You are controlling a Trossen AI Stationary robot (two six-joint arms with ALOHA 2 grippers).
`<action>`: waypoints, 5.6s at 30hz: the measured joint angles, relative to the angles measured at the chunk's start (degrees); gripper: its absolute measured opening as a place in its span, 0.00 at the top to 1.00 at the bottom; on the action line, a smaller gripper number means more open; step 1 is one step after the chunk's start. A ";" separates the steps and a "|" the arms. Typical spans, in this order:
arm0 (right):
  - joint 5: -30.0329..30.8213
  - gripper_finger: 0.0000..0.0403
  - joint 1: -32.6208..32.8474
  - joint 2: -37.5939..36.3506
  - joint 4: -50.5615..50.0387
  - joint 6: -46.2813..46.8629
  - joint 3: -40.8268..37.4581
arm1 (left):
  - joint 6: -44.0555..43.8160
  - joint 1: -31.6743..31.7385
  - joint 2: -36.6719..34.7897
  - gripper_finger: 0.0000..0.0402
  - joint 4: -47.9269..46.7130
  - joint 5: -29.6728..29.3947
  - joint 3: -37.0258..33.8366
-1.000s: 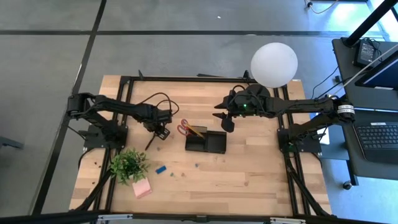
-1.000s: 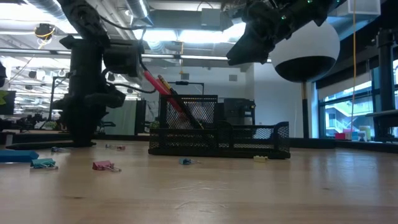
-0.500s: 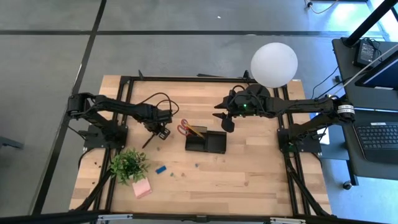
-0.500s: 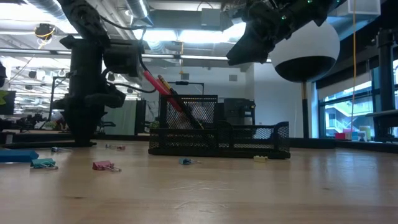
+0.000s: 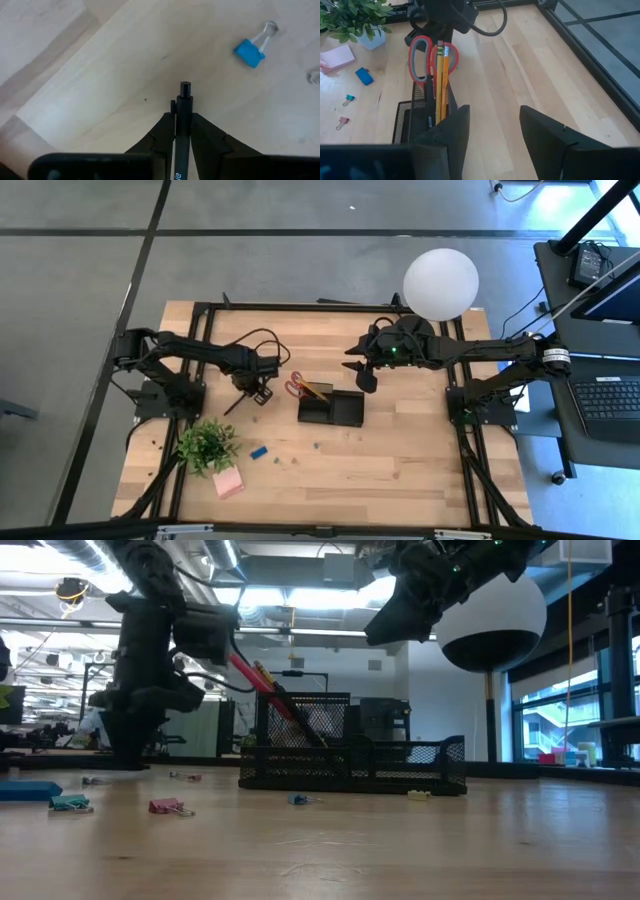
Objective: Pick and place office supplies into organizer
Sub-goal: Put the black pen into the black desk organizer
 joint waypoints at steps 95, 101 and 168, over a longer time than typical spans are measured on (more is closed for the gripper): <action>-12.57 0.56 5.30 -0.51 16.86 10.81 0.00 | 30.01 -13.45 -1.25 0.88 120.10 -10.86 -12.40; -12.44 0.56 5.88 3.70 21.80 10.49 0.00 | 31.66 -13.45 -1.25 0.88 120.06 -10.74 -11.87; -9.49 0.89 5.33 10.71 26.23 8.61 5.25 | 32.08 -11.88 -1.29 0.88 123.50 -7.97 -11.85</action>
